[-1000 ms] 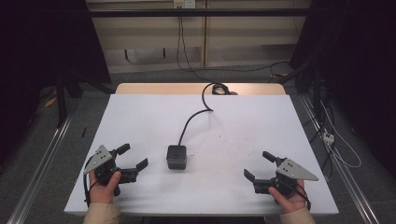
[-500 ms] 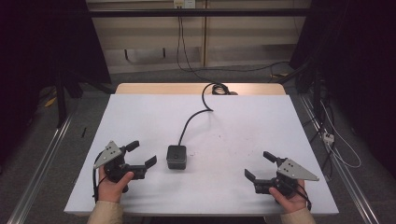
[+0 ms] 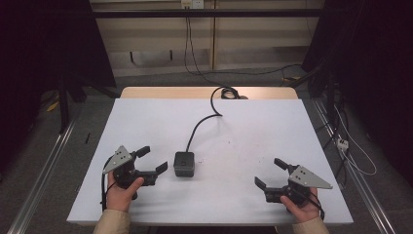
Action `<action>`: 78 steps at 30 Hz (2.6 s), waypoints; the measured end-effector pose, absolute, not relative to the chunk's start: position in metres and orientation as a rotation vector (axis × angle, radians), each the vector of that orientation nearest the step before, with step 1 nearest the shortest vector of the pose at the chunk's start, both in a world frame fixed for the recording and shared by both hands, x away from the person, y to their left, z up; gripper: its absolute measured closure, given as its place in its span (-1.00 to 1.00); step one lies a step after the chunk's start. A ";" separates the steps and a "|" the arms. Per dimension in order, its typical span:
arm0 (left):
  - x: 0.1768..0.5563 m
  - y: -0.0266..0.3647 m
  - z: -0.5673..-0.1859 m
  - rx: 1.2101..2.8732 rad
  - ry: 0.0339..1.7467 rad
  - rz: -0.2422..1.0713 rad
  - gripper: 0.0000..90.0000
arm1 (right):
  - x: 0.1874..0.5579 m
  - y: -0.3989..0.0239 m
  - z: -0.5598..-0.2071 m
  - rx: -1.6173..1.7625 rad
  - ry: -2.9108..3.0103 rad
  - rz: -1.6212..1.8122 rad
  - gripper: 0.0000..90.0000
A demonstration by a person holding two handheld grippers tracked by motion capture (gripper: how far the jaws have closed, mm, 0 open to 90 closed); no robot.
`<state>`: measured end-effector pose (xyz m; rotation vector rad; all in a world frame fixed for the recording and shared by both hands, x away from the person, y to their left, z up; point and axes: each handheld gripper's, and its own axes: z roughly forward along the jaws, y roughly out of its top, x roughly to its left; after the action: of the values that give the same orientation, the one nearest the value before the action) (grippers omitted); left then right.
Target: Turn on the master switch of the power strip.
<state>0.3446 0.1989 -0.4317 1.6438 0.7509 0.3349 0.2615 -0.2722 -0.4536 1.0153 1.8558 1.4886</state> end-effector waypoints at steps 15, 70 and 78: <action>0.351 0.189 -0.431 1.661 0.727 0.323 -0.77 | 0.262 -0.272 -0.454 1.012 1.857 1.488 -0.92; 0.359 0.159 -0.428 1.750 0.701 0.242 0.51 | 0.262 -0.272 -0.453 1.015 1.853 1.492 -0.91; 0.360 0.156 -0.428 1.752 0.701 0.230 0.60 | 0.262 -0.272 -0.453 1.015 1.854 1.491 -0.91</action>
<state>0.3602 0.1557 -0.4284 1.7524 0.7011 0.2299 0.2620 -0.2722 -0.4534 1.0151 1.8536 1.4914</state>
